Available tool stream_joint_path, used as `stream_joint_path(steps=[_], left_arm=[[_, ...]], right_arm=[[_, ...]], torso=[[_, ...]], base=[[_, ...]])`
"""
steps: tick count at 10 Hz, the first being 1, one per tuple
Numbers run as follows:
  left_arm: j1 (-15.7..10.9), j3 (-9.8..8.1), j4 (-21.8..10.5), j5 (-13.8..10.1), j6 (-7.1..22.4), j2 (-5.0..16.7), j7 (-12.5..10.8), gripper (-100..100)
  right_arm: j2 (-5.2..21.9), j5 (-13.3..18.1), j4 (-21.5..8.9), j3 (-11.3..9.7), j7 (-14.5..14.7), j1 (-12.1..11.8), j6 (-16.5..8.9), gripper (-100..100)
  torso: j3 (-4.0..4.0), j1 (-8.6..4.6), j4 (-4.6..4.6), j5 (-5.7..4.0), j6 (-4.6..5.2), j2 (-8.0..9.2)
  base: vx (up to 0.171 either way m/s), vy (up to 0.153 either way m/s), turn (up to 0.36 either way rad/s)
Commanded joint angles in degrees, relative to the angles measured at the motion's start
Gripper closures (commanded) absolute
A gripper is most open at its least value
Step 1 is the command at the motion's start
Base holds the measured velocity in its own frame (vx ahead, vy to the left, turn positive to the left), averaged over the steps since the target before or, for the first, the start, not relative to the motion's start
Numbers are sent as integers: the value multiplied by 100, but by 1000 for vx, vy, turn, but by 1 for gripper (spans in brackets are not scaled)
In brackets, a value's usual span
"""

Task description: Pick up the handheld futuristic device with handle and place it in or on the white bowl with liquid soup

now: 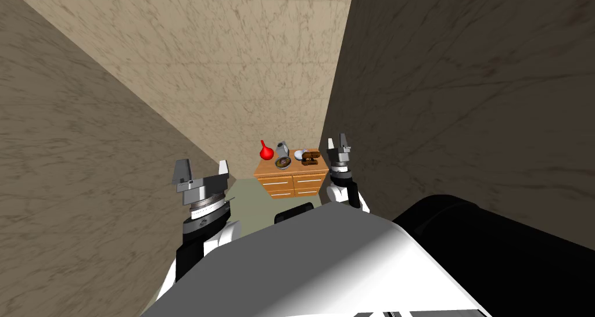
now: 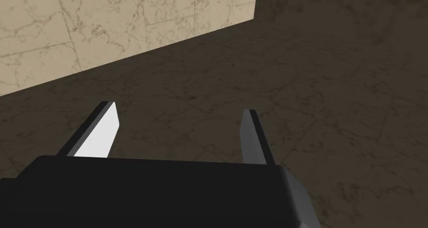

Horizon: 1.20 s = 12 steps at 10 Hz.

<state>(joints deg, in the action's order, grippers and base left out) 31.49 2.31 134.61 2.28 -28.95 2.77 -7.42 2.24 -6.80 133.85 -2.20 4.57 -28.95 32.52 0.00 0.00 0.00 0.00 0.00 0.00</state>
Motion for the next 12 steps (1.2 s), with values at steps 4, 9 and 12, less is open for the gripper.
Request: stream_joint_path(steps=[4,9,12], left_arm=[[-1,1,0,0,0,-1,0,0],[-1,1,0,0,0,-1,0,0],[-1,1,0,0,0,-1,0,0]], right_arm=[[712,251,-181,83,-88,-113,-9,-100],[1546,624,-678,221,-154,-169,-94,-100],[1898,737,-850,249,-161,-183,-123,-100]], torso=[[15,24,6,6,0,26],[10,23,4,5,0,17],[10,25,4,6,0,17]], base=[[-56,63,-10],[-56,78,9],[-40,62,14]])
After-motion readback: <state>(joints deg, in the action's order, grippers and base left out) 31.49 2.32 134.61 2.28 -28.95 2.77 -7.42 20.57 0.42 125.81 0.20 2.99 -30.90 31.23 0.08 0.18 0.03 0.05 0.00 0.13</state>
